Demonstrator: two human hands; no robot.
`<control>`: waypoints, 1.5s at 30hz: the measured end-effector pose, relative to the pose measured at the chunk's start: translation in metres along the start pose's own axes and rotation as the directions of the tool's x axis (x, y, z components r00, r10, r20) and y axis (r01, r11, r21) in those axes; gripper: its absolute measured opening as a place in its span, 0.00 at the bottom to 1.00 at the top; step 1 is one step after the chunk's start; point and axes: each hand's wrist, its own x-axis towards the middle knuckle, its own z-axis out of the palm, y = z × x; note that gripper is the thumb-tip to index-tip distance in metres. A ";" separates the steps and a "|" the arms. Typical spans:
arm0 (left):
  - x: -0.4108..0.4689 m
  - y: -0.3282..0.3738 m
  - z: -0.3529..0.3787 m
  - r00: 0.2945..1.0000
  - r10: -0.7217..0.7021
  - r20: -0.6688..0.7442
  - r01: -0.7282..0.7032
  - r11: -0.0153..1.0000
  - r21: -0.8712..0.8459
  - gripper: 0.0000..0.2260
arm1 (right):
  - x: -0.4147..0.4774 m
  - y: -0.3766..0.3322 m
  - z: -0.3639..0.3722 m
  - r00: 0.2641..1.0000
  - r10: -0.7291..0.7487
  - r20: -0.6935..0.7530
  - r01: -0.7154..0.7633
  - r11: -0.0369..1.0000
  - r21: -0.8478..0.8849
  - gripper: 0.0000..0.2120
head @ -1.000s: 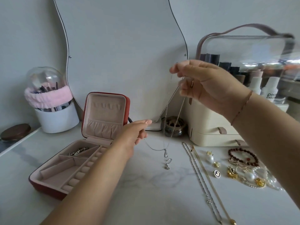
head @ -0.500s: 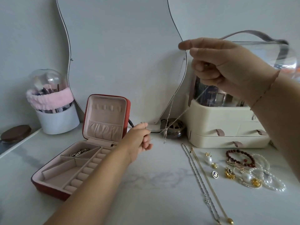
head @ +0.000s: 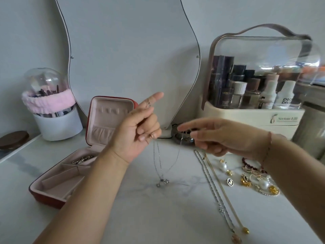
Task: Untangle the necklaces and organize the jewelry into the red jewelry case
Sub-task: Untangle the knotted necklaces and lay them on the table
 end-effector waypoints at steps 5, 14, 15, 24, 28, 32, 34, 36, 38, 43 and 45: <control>0.000 0.001 -0.006 0.993 0.010 0.116 0.016 0.975 -0.220 0.21 | 0.013 0.034 0.025 0.999 0.039 0.032 -0.036 0.996 -0.087 0.08; 0.001 0.012 -0.022 0.984 0.094 0.150 -0.019 0.897 -0.441 0.22 | 0.030 0.063 0.045 0.981 0.059 -0.184 -0.148 0.840 -0.522 0.04; 0.001 0.011 -0.022 0.987 0.094 0.130 -0.029 0.900 -0.435 0.22 | 0.031 0.063 0.049 0.984 0.025 -0.178 -0.128 0.790 -0.600 0.05; 0.000 0.009 -0.015 0.991 0.113 0.070 -0.080 0.926 -0.369 0.21 | 0.049 0.055 0.100 0.988 -0.153 -0.010 0.127 0.852 -0.508 0.13; -0.001 0.009 -0.015 0.989 0.112 0.096 -0.070 0.929 -0.362 0.20 | 0.059 0.055 0.108 0.978 -0.205 -0.029 0.162 0.844 -0.511 0.08; 0.001 0.009 -0.013 1.000 0.016 -0.009 -0.018 0.959 -0.283 0.16 | 0.058 0.055 0.105 0.978 -0.202 -0.042 0.155 0.852 -0.500 0.02; 0.004 0.003 -0.012 0.978 -0.096 -0.185 0.090 0.995 -0.040 0.11 | 0.055 0.052 0.092 0.979 -0.199 -0.049 0.154 0.870 -0.468 0.03; 0.005 -0.007 -0.013 0.924 -0.154 -0.349 0.282 0.893 0.352 0.09 | 0.050 0.047 0.072 0.980 -0.175 -0.098 0.130 0.927 -0.353 0.04; 0.004 -0.018 -0.016 0.886 -0.170 -0.431 0.426 0.665 0.613 0.08 | 0.045 0.042 0.052 0.985 -0.114 -0.128 0.092 0.982 -0.168 0.08; 0.003 -0.027 -0.017 0.847 -0.264 -0.461 0.530 0.476 0.702 0.09 | 0.040 0.044 0.031 0.996 0.012 -0.088 0.004 0.984 0.179 0.08; 0.002 -0.028 -0.017 0.827 -0.313 -0.467 0.562 0.470 0.681 0.09 | 0.042 0.046 0.031 0.997 0.041 -0.060 -0.026 0.973 0.229 0.06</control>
